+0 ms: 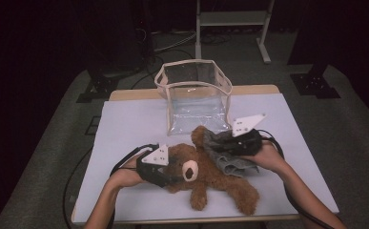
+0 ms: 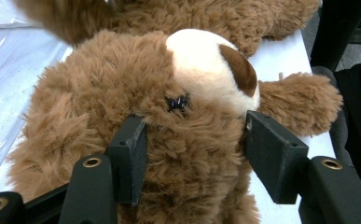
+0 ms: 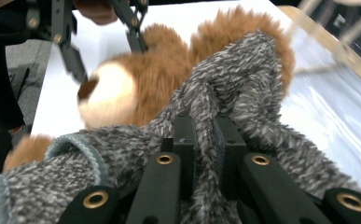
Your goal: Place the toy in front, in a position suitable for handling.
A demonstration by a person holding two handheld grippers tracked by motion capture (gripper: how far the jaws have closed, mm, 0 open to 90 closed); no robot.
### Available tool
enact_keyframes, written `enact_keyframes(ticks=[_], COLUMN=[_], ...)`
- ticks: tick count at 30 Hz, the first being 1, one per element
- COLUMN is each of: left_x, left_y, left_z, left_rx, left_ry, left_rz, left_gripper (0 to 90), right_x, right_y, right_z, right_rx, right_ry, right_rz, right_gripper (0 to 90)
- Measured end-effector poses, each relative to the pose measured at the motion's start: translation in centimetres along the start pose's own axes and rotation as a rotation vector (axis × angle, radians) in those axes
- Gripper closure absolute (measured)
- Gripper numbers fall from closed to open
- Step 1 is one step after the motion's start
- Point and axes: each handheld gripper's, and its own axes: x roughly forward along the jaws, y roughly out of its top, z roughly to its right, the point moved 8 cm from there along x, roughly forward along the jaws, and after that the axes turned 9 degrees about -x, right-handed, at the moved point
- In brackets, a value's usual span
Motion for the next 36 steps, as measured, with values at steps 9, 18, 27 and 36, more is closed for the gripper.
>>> enact_keyframes(ticks=[9,18,27,36], left_x=[-0.1,-0.1,-0.2,0.0], left_y=[-0.1,-0.2,-0.3,-0.2], left_z=[0.1,0.3,0.4,0.4], left_rx=[0.001,0.003,-0.003,0.000], left_ry=[0.006,0.002,0.001,0.001], left_rz=[-0.010,-0.016,-0.010,-0.018], left_gripper=[41.2,41.2,41.1,41.1], right_x=[1.1,0.3,3.1,0.9], right_y=[-0.9,0.9,-0.7,-1.1], right_z=[0.1,1.4,1.7,2.0], right_rx=[-0.005,-0.009,0.008,0.042], right_ry=[0.020,-0.028,0.020,-0.009], right_rz=[-0.071,-0.029,-0.104,-0.069], right_gripper=[81.0,80.9,81.0,80.9])
